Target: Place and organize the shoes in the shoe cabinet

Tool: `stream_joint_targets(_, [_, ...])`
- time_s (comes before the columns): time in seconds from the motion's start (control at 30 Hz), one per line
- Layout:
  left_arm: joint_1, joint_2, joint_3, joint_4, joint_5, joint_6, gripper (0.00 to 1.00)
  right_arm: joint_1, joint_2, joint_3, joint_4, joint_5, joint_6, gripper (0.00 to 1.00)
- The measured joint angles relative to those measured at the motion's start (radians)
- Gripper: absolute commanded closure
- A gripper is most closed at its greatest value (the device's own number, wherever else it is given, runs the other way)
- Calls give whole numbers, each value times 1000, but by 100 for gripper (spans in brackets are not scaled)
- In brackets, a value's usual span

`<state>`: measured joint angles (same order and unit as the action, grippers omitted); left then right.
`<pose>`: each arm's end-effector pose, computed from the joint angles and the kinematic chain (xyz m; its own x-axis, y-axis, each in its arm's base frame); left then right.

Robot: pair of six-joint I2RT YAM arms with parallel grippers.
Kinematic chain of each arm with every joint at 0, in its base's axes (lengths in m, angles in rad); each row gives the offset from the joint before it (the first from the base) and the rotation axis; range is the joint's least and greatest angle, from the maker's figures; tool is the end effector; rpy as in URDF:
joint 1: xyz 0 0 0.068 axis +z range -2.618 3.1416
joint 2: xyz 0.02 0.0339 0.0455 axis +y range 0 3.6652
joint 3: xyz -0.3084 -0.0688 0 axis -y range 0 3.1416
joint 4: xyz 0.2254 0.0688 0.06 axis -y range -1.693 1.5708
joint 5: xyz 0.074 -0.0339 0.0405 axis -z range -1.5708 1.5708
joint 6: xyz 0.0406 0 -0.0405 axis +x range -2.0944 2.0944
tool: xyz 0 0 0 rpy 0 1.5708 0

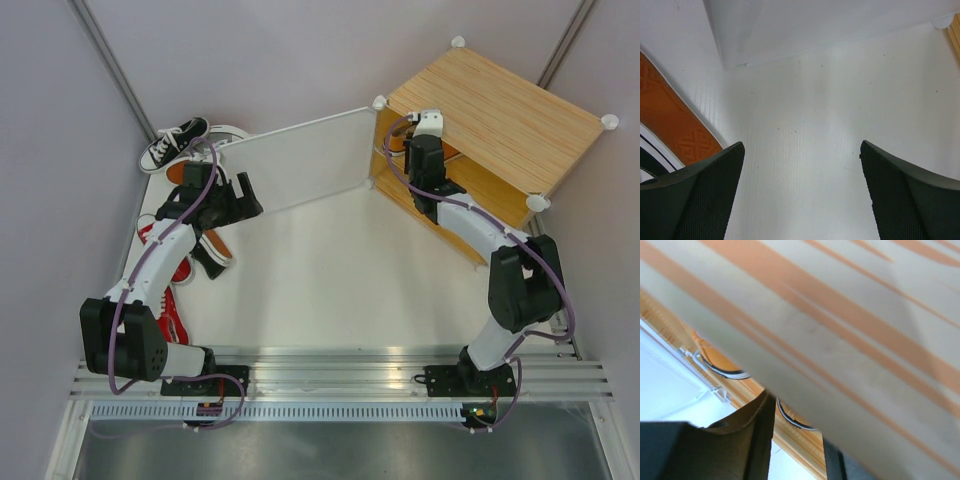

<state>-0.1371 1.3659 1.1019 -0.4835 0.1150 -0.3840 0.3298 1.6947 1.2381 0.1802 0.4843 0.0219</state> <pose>0.2711 -0.0421 0.3368 -0.7065 -0.2782 -0.6508 -0.0491 0.9365 -0.3471 0.3776 0.1093 0.3440 -0.2551 -0.0668 -0.9646 0.1428 0.9841 -0.1060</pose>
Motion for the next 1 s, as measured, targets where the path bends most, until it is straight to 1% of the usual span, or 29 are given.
stream_joint_targets(0.1, [2,0,0,0,0,0,1,0,-8,4,-20,-16,26,43])
stream_joint_targets(0.3, [4,0,0,0,1,-1,1,0,-17,38,-106,-11,107,35])
stream_joint_targets(0.33, [5,0,0,0,1,-1,1,1,-17,46,-123,-11,122,30])
stream_joint_targets(0.37, [5,0,0,0,1,-1,1,2,-18,54,-145,-11,141,16])
stream_joint_targets(0.7, [7,0,0,0,1,-1,1,5,-66,88,-332,5,266,12])
stream_joint_targets(0.83, [7,0,0,0,1,-1,1,5,-82,124,-426,-35,296,11])
stream_joint_targets(1.0, [7,0,0,0,1,-1,1,0,-126,148,-556,-127,322,11])
